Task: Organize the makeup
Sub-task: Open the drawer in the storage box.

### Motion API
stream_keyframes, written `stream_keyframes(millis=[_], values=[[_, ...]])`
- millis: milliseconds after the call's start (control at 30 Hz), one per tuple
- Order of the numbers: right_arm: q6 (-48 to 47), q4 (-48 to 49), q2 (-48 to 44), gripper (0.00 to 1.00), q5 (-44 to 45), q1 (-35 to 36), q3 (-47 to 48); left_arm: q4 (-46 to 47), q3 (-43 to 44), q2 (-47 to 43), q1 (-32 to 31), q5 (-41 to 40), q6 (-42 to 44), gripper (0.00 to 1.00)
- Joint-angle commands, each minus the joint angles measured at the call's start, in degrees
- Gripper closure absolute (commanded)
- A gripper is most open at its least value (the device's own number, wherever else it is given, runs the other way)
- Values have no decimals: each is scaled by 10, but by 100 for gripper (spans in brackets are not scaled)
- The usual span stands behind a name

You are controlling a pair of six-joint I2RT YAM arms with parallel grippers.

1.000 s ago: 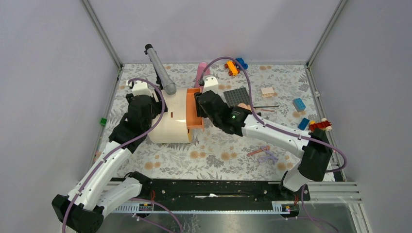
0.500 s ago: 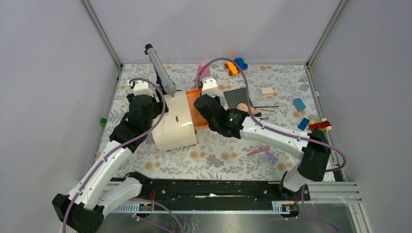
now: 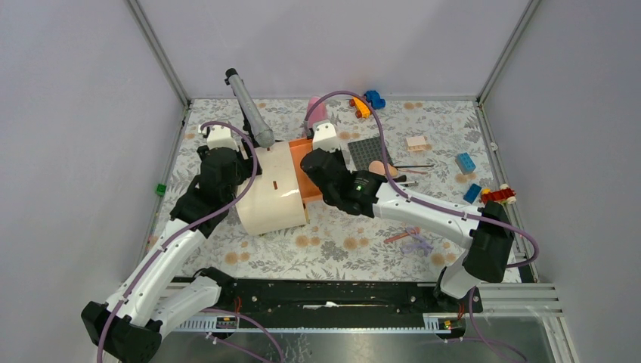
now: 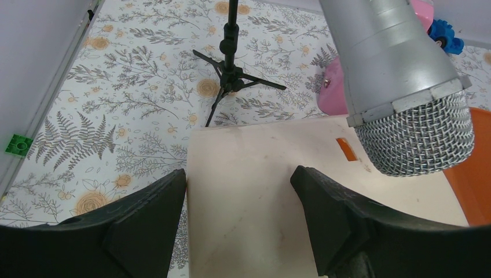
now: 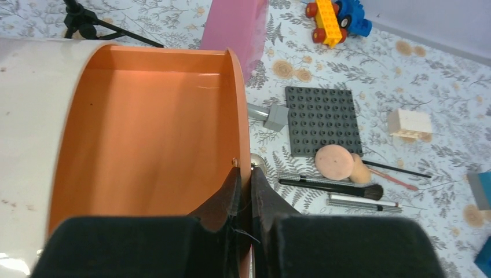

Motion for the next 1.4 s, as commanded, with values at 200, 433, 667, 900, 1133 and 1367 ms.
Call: stream_keyframes(millis=[200, 433, 667, 900, 1133, 1367], values=[[-36, 59, -13, 88, 56, 3, 17, -18, 13, 9, 1, 10, 9, 24], [-31, 67, -29, 47, 49, 3, 7, -18, 13, 10, 1, 12, 9, 24], [-22, 60, -63, 42, 39, 3, -2, -18, 13, 7, 1, 12, 9, 24], [-17, 29, -87, 52, -119, 11, -1, -20, 18, -3, 1, 1, 5, 20], [15, 20, -85, 65, -188, 16, -13, -47, 47, -22, 1, 1, -14, 14], [12, 10, -53, 80, -222, 18, -5, -85, 38, -41, 1, 21, -30, 24]])
